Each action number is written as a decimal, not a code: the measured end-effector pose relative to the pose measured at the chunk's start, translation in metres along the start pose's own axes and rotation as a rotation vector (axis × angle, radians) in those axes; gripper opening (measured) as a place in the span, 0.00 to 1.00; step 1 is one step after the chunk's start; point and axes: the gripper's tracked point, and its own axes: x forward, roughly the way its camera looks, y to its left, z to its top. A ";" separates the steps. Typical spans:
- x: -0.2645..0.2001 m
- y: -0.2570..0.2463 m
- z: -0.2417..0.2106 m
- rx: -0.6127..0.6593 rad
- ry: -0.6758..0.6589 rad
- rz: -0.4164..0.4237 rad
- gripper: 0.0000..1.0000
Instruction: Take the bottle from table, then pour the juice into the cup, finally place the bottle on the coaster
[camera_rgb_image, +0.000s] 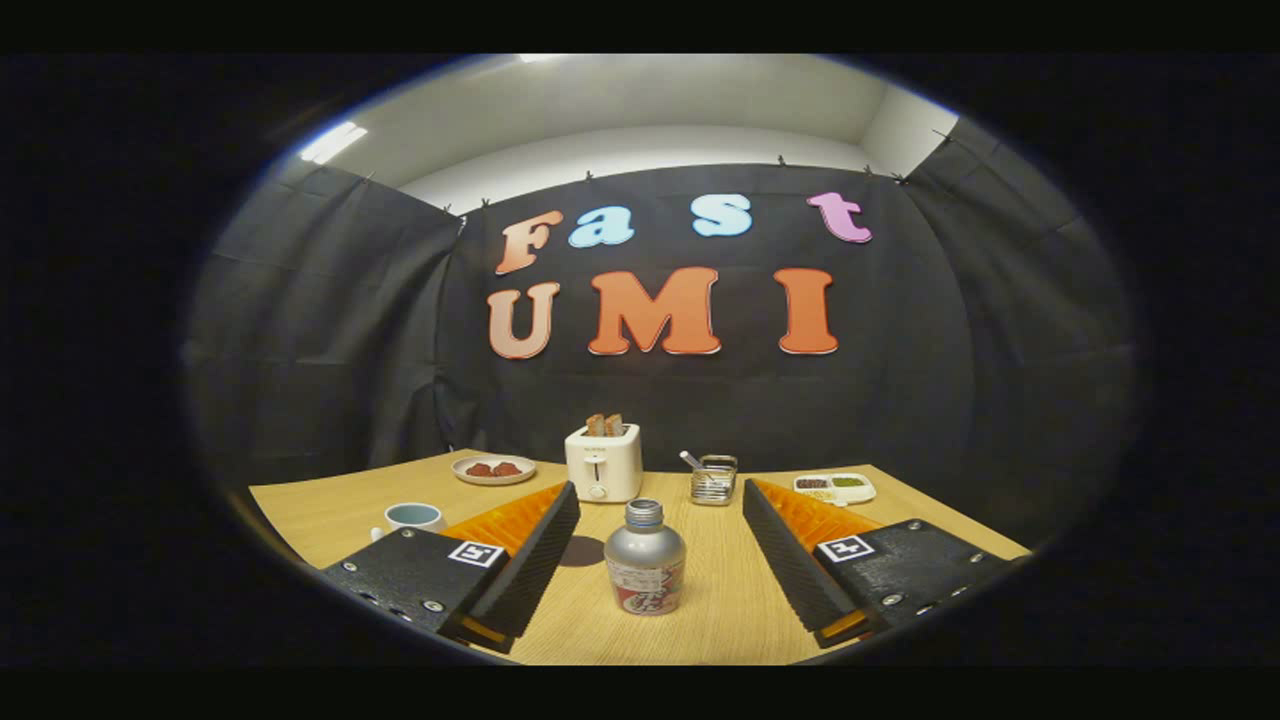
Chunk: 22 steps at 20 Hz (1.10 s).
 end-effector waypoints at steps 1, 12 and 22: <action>0.004 0.002 -0.007 0.008 0.010 0.001 0.98; 0.028 0.012 -0.083 0.014 0.135 0.025 0.98; 0.046 0.013 -0.132 0.049 0.257 0.009 0.93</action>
